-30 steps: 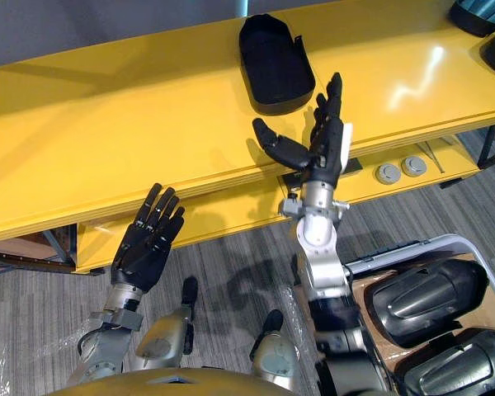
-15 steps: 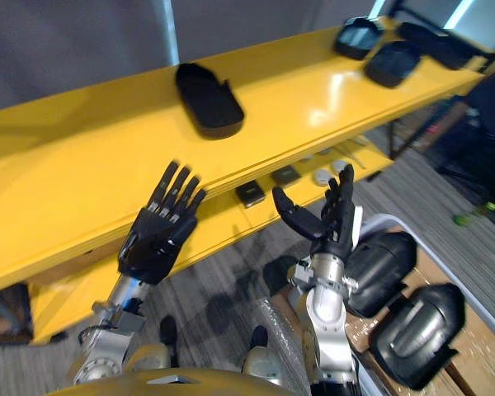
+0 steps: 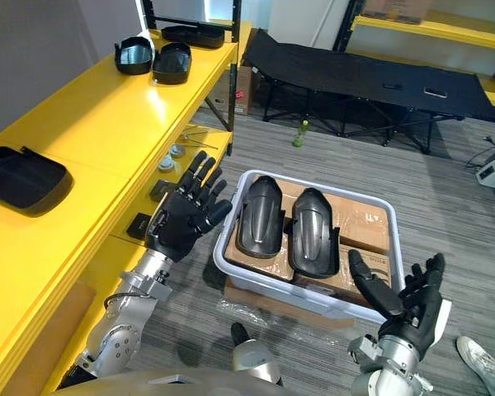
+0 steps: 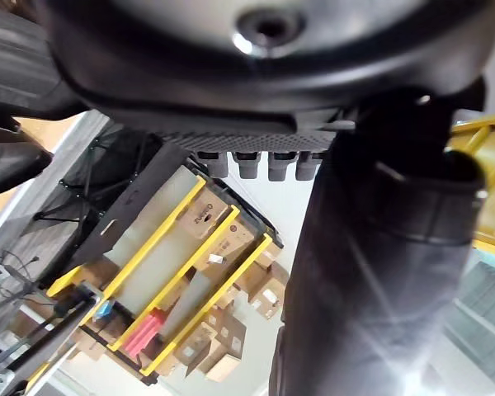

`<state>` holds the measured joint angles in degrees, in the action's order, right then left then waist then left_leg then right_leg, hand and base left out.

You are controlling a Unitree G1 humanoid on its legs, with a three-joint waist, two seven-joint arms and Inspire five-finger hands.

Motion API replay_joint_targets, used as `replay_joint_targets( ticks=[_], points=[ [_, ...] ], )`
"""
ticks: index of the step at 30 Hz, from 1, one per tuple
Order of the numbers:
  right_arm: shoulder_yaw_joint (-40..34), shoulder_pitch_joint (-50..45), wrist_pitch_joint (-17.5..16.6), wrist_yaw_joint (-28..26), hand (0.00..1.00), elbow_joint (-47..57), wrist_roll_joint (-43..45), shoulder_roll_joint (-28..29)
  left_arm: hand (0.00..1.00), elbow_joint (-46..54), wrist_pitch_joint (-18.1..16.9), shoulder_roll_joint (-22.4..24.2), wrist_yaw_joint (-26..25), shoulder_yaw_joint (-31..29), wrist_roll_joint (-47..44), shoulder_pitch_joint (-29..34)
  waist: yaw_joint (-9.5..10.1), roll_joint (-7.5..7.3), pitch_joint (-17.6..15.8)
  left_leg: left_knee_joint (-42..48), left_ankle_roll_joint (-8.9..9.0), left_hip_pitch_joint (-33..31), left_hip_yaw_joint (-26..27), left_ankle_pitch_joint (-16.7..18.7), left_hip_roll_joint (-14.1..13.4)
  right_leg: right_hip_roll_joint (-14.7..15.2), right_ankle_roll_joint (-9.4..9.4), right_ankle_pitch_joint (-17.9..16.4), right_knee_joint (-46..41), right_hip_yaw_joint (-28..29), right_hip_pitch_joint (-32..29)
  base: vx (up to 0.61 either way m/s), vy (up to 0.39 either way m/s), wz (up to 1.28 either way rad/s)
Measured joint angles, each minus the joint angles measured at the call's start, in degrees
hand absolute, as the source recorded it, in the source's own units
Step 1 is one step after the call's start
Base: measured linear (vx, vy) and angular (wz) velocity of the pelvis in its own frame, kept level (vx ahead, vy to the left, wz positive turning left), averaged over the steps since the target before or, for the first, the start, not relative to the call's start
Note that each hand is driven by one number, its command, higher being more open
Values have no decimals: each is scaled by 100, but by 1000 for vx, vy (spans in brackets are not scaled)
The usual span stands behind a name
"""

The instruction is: Walk over and take three plastic housings, then place them on the shelf

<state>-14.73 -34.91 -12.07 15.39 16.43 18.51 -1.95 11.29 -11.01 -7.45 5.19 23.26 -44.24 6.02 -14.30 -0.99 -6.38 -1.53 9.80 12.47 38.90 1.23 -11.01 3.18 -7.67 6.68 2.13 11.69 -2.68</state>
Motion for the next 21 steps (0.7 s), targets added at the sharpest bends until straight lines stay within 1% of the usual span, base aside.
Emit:
replay_joint_targets(
  ticks=[1, 2, 3, 4, 5, 6, 7, 9, 11, 12, 13, 14, 15, 16, 17, 18, 19, 20, 21],
  points=[
    [61, 79, -3, -107, 100, -1, -1, -9, 100, -1, -56, 46, -53, -16, -2, 1, 38, 22, -9, 156, -4, -54, -20, 83, -52, -1, 0, -1, 3, -21, 10, -20, -12, 5],
    [134, 180, -4, -151, 100, -2, -1, -14, 100, -1, -78, 55, -111, -38, 6, -3, 81, 34, -4, 453, -67, -189, -115, 234, -121, 4, 2, 1, 7, -39, 6, -32, -10, 10],
    [275, 353, -10, -161, 100, -2, -2, -40, 100, -1, -102, 73, -201, -61, 12, -32, 194, 66, -6, 1048, -288, -544, -724, 601, -182, 8, 37, 26, 7, -53, -33, -57, 9, 1],
    [402, 531, -11, -161, 100, -2, -6, -164, 100, 0, -121, 86, -248, -113, 10, -36, 331, 166, -41, 1427, -406, -814, -1541, 943, -150, -39, 69, 51, 16, -13, -60, -87, 73, -24],
    [678, 847, -9, -155, 100, -92, -15, -421, 100, 1, -129, 118, -346, -217, 8, -2, 543, 310, -95, 1805, -340, -996, -2334, 1344, -63, -120, 50, 73, 19, 130, -59, -91, 123, -47],
    [870, 985, 9, -145, 100, -174, -17, -523, 100, 3, -129, 108, -378, -291, 0, 55, 658, 336, -112, 1920, -371, -1015, -2644, 1478, 35, -136, 33, 90, 19, 222, -50, -91, 199, -72],
    [1263, 1280, 63, -132, 100, -369, -18, -687, 100, 10, -128, 100, -421, -454, -25, 240, 840, 387, -110, 2078, -451, -990, -3071, 1659, 221, -167, 0, 112, 12, 403, -25, -70, 179, -59],
    [1743, 1440, 128, -117, 100, -523, -22, -667, 100, 70, -130, 94, -429, -607, -19, 519, 1016, 430, -120, 2352, -479, -1050, -3142, 1790, 277, -149, -25, 126, -32, 453, -7, -72, 191, -27],
    [2101, 1418, 165, -108, 100, -725, -15, -581, 100, 152, -142, 91, -426, -704, -21, 746, 1172, 428, -138, 2561, -512, -1150, -3142, 1874, 305, -120, -27, 127, -107, 448, -45, -78, 159, 0],
    [2163, 1322, 173, -113, 100, -832, -2, -444, 100, 245, -141, 88, -393, -736, -29, 876, 1240, 331, -200, 2664, -547, -1205, -3143, 1905, 342, -83, -61, 149, -121, 449, -94, -85, 117, -3],
    [2163, 1192, 167, -119, 100, -879, 5, -313, 100, 352, -150, 75, -321, -741, -49, 987, 1264, 249, -265, 2766, -585, -1285, -3138, 1938, 374, -47, -110, 185, -127, 462, -140, -109, 124, -5],
    [2155, 1131, 156, -135, 100, -886, 28, -266, 100, 406, -147, 69, -292, -737, -59, 1025, 1254, 202, -310, 2836, -604, -1327, -3134, 1956, 389, -33, -133, 203, -137, 476, -159, -92, 82, -24],
    [2156, 942, 110, -208, 100, -886, 104, -214, 100, 483, -142, 67, -170, -720, -61, 1078, 1250, 58, -455, 3006, -660, -1414, -3049, 2020, 404, -33, -179, 254, -246, 495, -261, -88, 72, -31],
    [2150, 881, 98, -257, 100, -884, 109, -216, 100, 483, -134, 71, -146, -715, -64, 1082, 1253, 10, -517, 3052, -686, -1409, -2990, 2044, 407, -38, -175, 307, -273, 453, -288, -115, 54, -52],
    [2149, 811, 70, -354, 100, -884, 108, -225, 100, 482, -106, 70, -141, -720, -67, 1101, 1256, -41, -577, 3100, -751, -1406, -2904, 2078, 411, -63, -113, 486, -290, 254, -351, -123, 35, -65],
    [2151, 774, 30, -451, 100, -883, 107, -234, 100, 482, -93, 69, -140, -730, -67, 1107, 1265, -54, -641, 3111, -837, -1393, -2807, 2088, 402, -128, 46, 797, -240, -46, -415, -272, 40, -102],
    [2177, 792, -22, -575, 100, -880, 99, -243, 100, 483, -89, 49, -123, -768, -65, 1122, 1297, 54, -722, 3052, -947, -1427, -2526, 1981, 226, -158, 70, 1199, -62, -432, -477, -258, 22, -94],
    [2204, 802, -98, -598, 100, -884, 96, -273, 100, 460, -26, 58, -97, -790, -66, 1102, 1223, 85, -749, 3027, -967, -1450, -2446, 1902, 164, -157, 313, 744, -662, -854, -623, -267, 20, -72],
    [2210, 825, -124, -599, 100, -892, 92, -305, 100, 453, 17, 51, -81, -784, -65, 1080, 1230, 100, -745, 2974, -970, -1433, -2358, 1832, 98, -111, 559, 131, -1486, -1189, -764, -166, 24, -36]
  ],
)
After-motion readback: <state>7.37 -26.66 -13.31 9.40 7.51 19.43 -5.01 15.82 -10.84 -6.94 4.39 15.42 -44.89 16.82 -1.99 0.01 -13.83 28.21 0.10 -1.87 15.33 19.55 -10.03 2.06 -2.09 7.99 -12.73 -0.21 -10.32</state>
